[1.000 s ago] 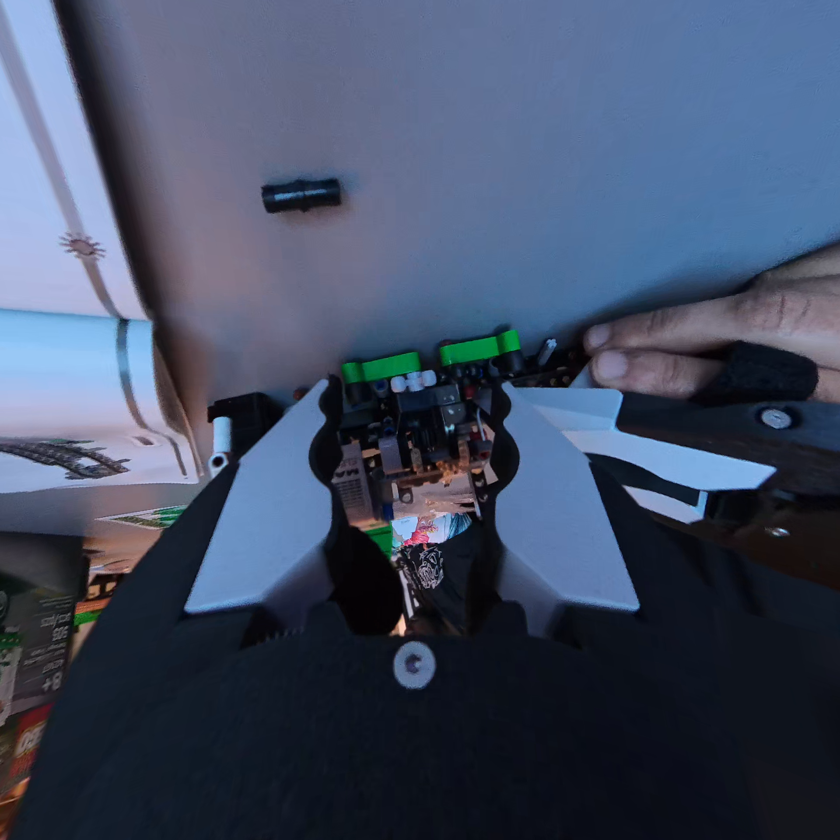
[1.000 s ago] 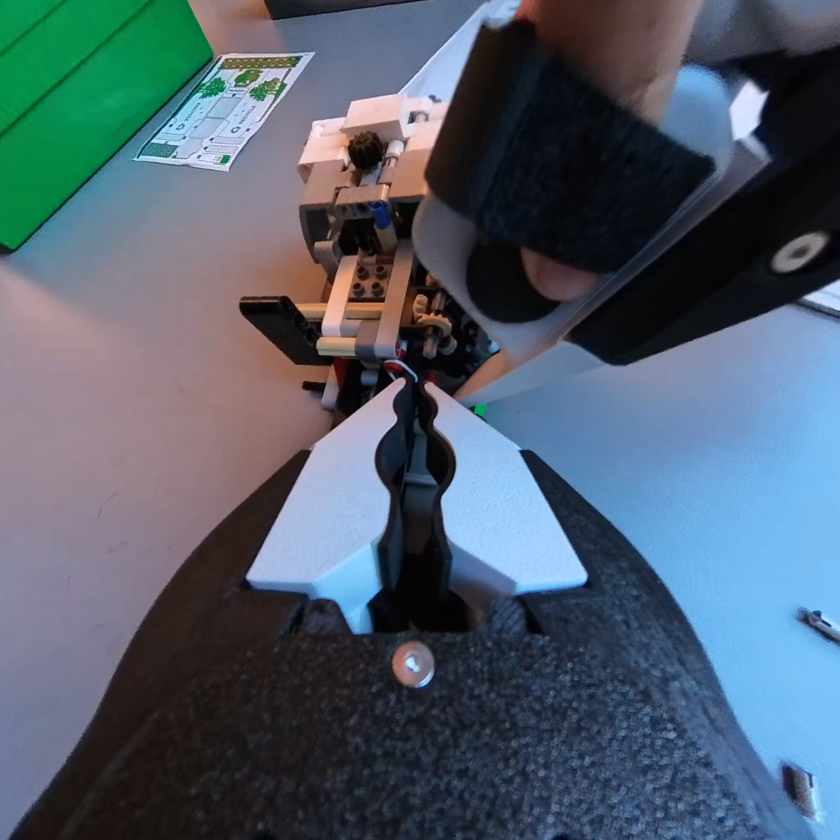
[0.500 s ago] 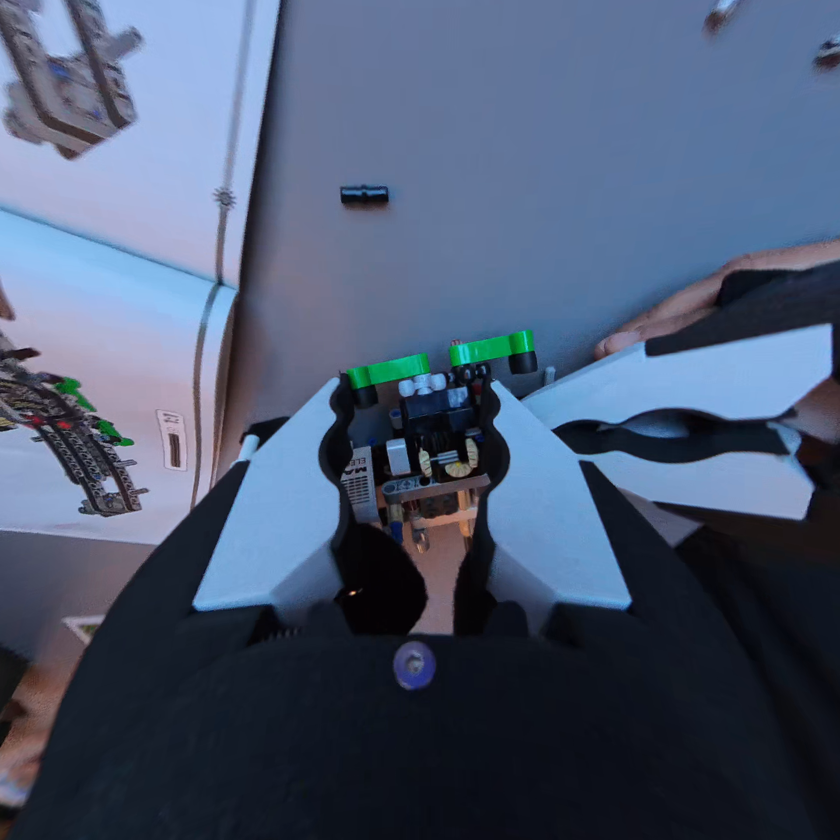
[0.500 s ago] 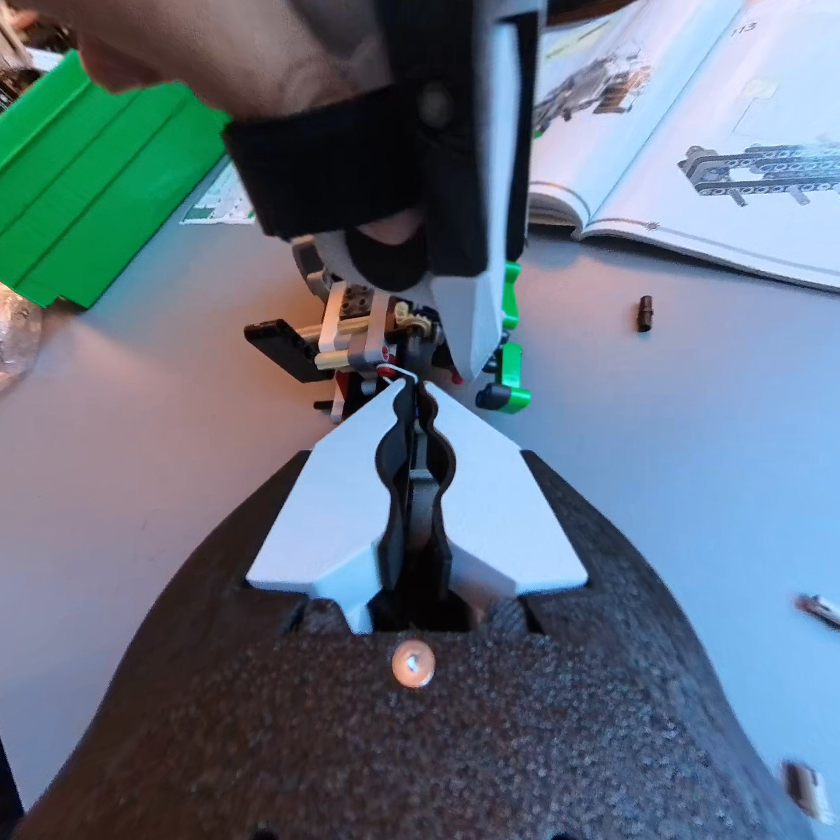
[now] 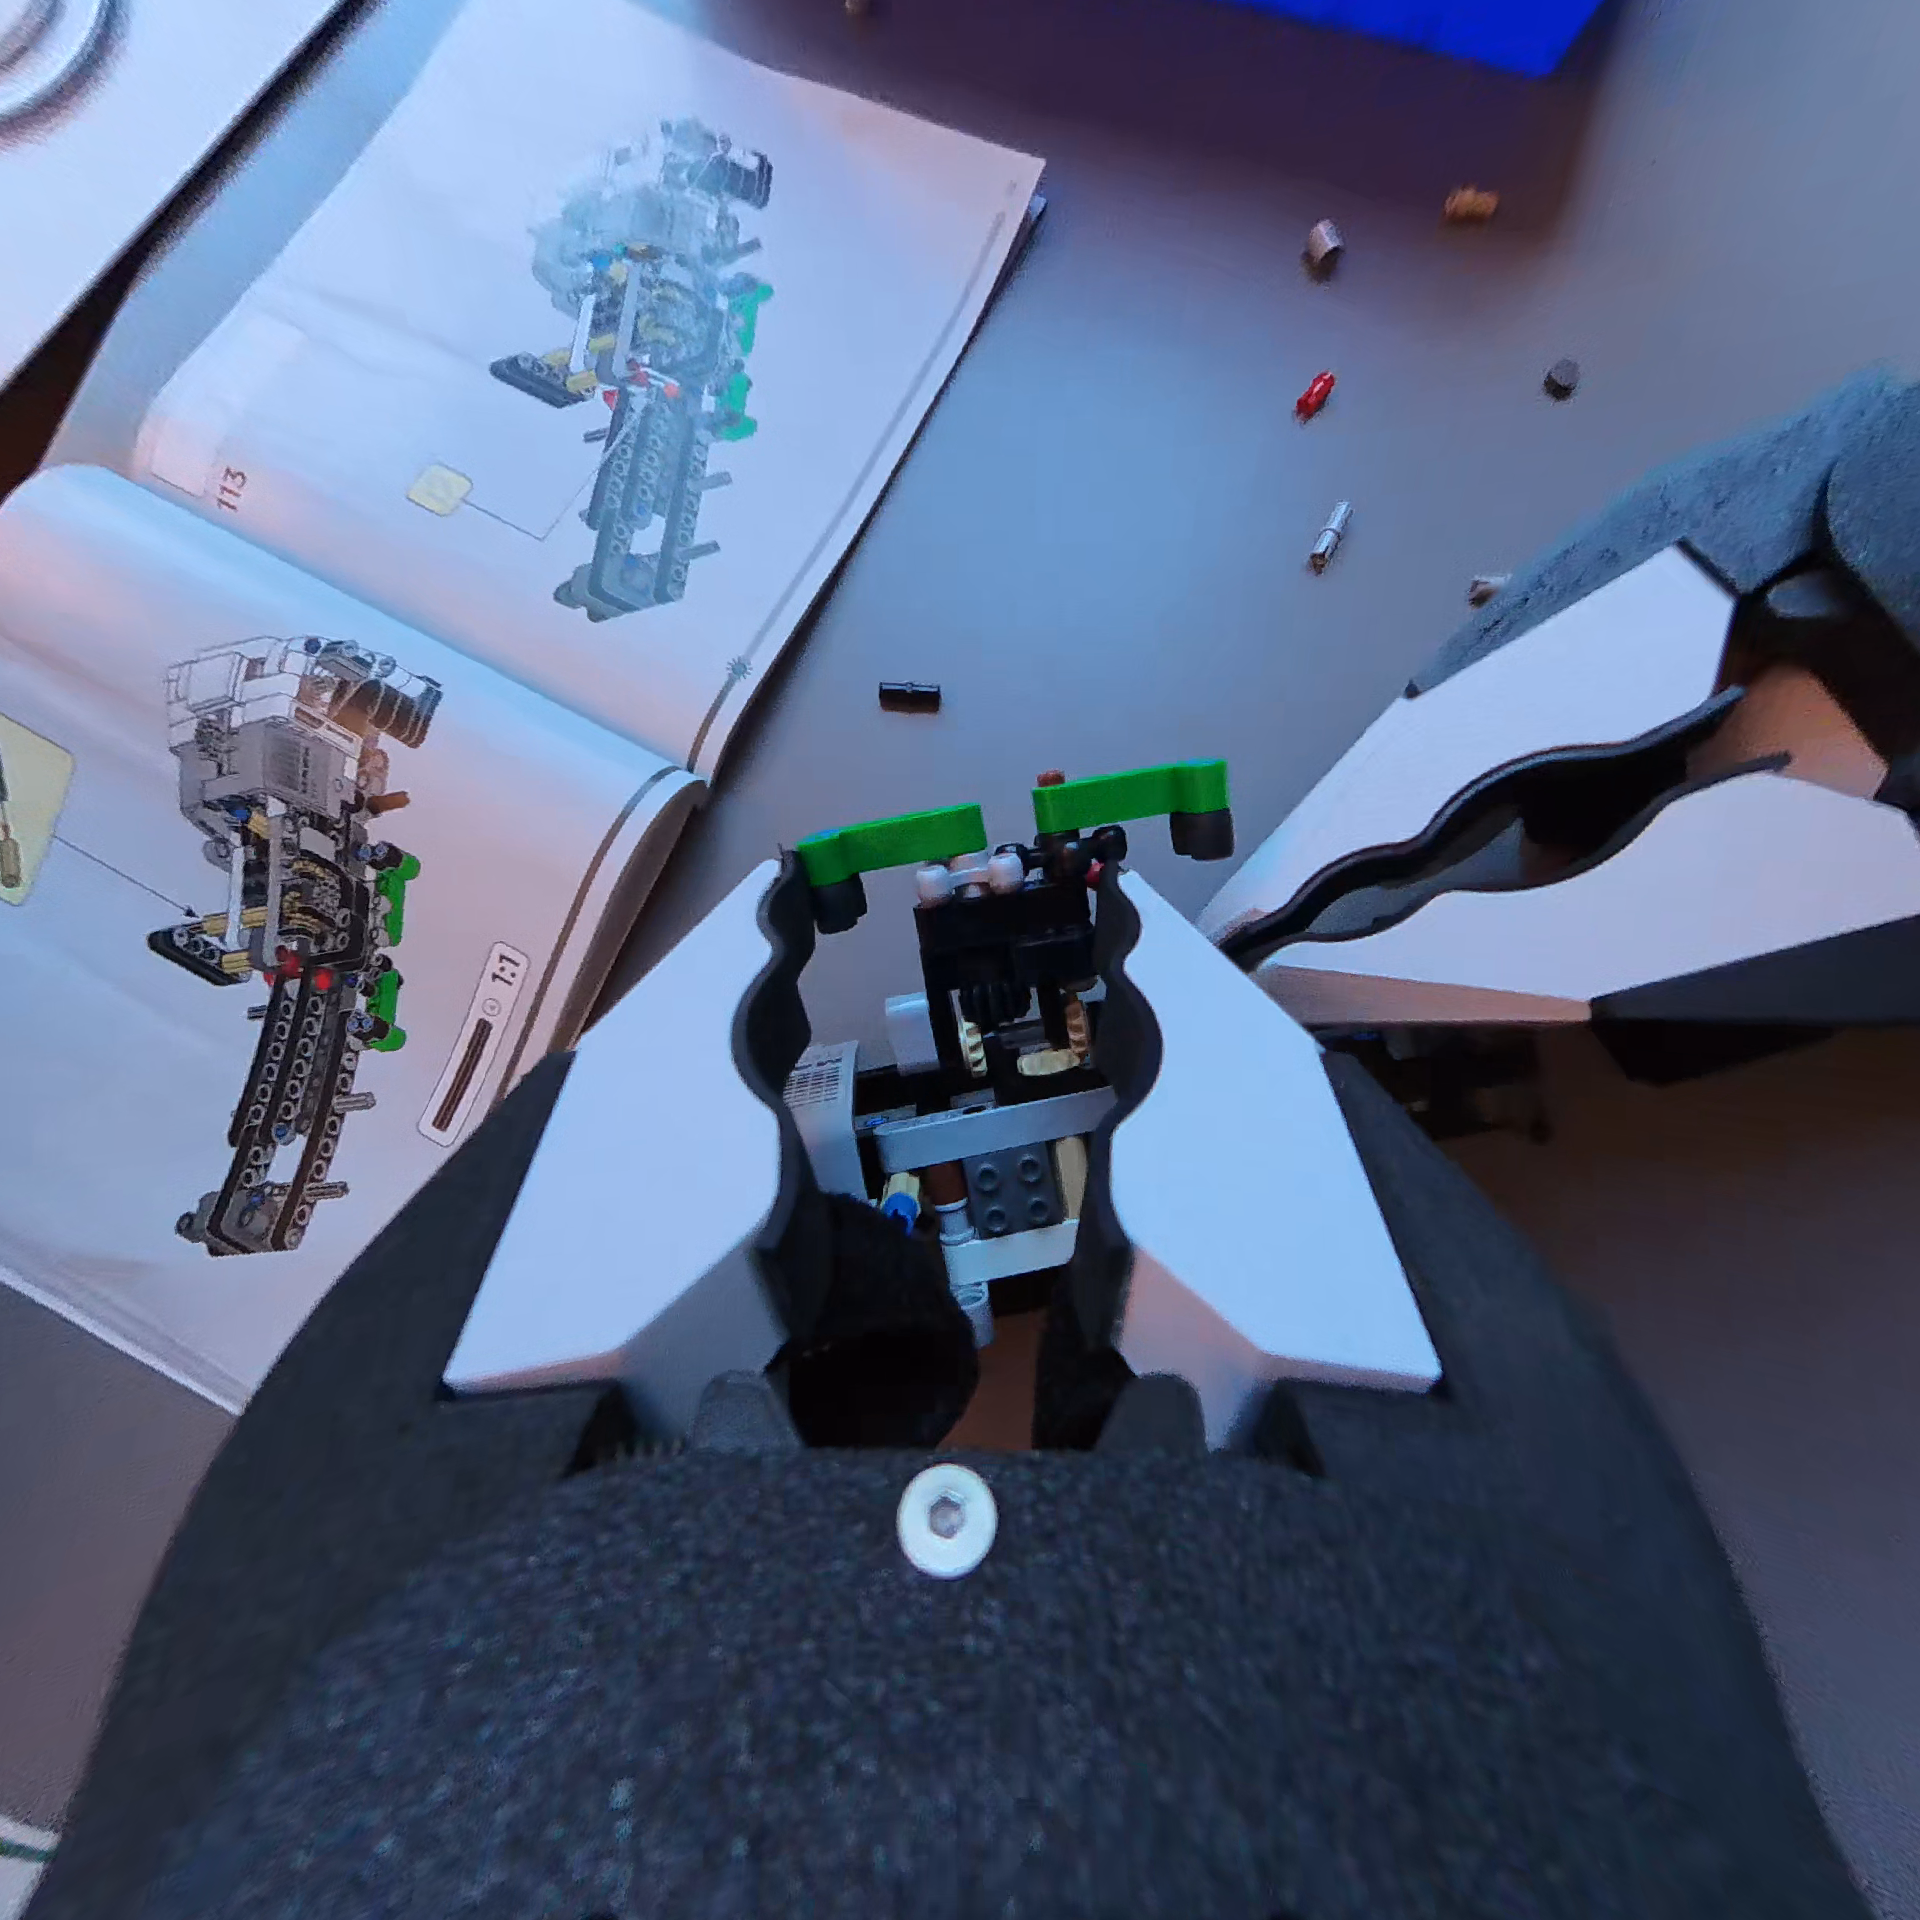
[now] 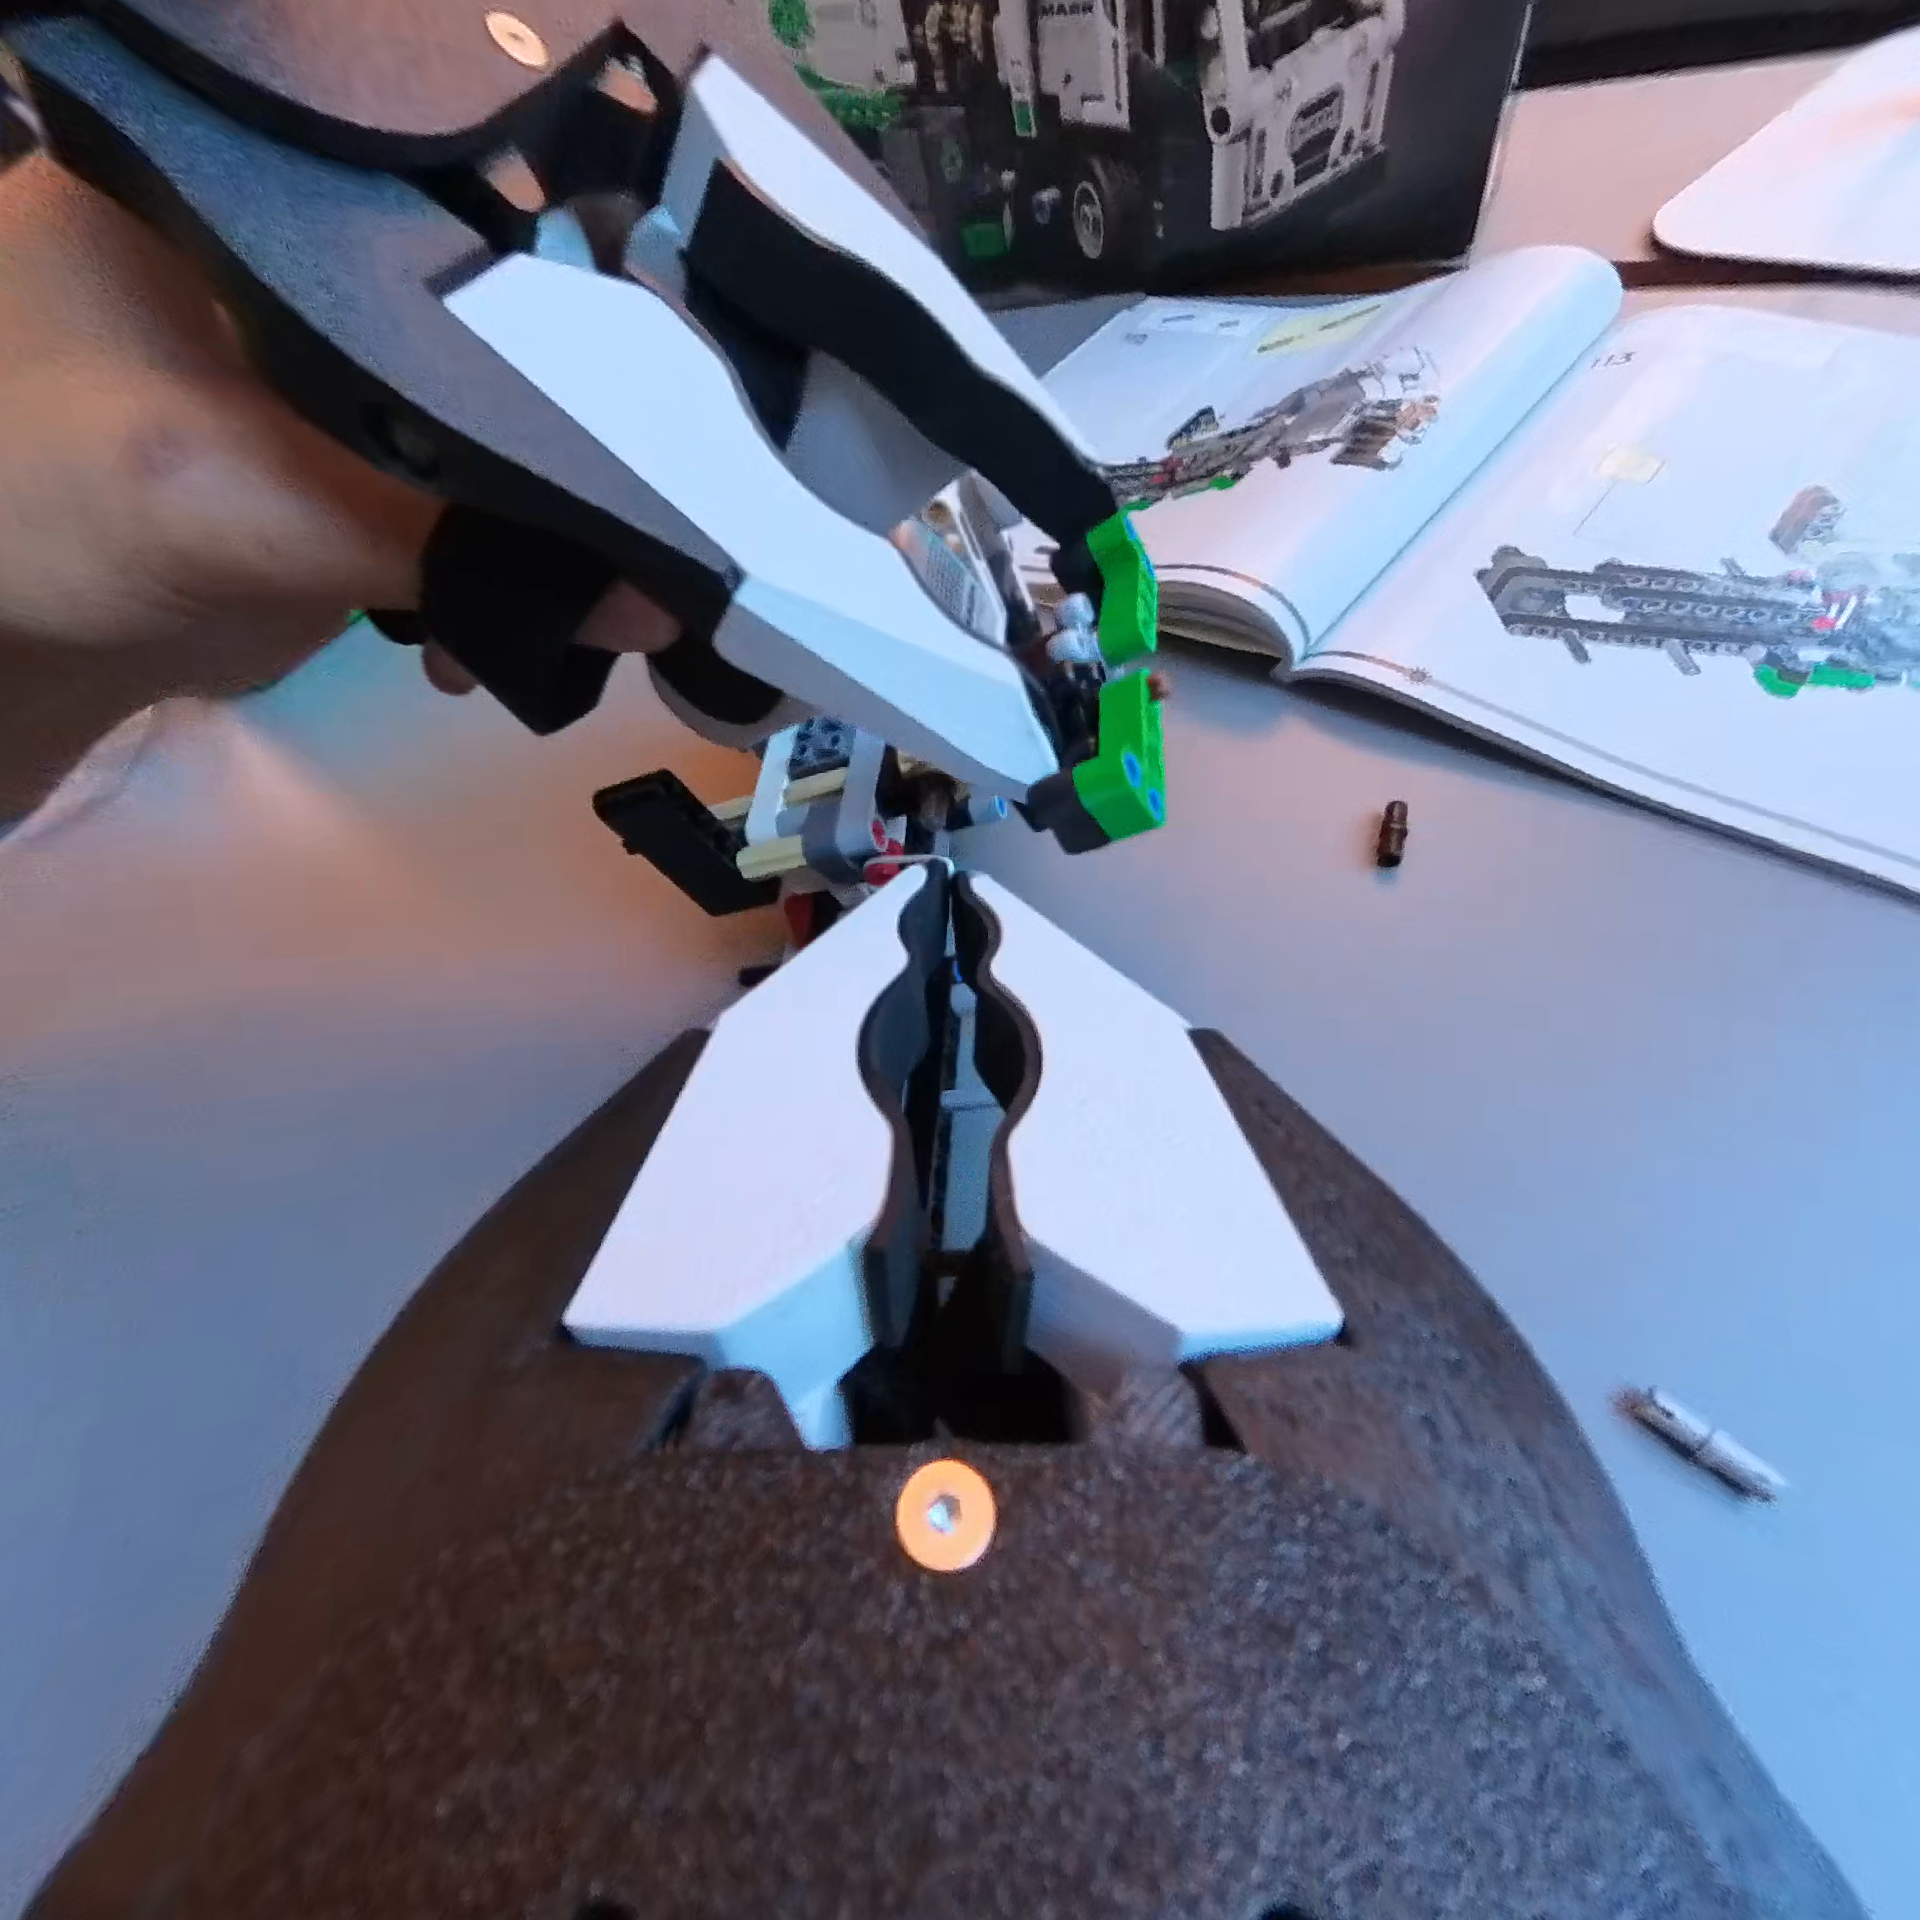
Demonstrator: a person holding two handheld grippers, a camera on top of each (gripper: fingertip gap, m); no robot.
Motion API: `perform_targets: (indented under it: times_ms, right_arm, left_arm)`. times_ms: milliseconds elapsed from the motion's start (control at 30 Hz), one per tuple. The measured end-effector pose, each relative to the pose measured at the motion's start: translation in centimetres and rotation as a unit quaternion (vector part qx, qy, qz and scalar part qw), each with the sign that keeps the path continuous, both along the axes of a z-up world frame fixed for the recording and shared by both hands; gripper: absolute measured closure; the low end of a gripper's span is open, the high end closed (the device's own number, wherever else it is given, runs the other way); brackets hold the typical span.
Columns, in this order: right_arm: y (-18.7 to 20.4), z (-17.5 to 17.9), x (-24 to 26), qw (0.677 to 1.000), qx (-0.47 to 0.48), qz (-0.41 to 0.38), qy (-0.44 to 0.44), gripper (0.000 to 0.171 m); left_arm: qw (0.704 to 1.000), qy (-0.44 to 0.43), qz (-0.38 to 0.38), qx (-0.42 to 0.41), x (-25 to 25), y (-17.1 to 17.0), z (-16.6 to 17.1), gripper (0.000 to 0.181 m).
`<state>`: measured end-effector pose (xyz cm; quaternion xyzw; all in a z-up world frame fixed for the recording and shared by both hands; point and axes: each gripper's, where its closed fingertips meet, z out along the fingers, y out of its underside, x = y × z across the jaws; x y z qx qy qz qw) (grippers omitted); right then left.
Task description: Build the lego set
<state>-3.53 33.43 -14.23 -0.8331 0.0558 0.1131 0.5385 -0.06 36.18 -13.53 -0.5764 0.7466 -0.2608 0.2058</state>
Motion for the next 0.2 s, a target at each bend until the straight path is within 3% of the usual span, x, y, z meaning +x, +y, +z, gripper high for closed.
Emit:
perform_targets:
  times_ms: [33,200]
  right_arm:
    - [-0.1,0.1,0.0,1.0,0.003,0.007,-0.012,0.171]
    - [-0.9,-0.5,2.3,0.993,-0.019,-0.022,-0.115,0.171]
  left_arm:
    - [1.0,-0.007,-0.003,0.004,-0.1,-0.1,0.0,0.129]
    - [1.0,0.003,-0.017,0.019,-0.3,-0.4,-0.6,0.129]
